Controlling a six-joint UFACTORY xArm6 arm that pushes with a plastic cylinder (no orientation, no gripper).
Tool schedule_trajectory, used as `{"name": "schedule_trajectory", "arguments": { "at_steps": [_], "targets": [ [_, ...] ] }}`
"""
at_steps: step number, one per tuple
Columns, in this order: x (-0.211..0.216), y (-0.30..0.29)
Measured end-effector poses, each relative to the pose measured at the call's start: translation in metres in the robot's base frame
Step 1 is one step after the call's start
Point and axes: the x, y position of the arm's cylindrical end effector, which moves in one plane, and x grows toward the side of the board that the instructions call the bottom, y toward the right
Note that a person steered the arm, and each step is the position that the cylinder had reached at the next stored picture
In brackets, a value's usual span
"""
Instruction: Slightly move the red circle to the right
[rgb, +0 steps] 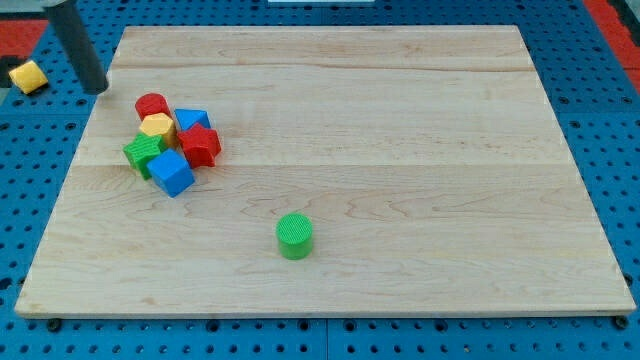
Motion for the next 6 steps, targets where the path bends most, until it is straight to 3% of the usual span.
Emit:
{"name": "schedule_trajectory", "arguments": {
  "at_steps": [6],
  "targets": [
    [0.035,0.082]
  ]
}}
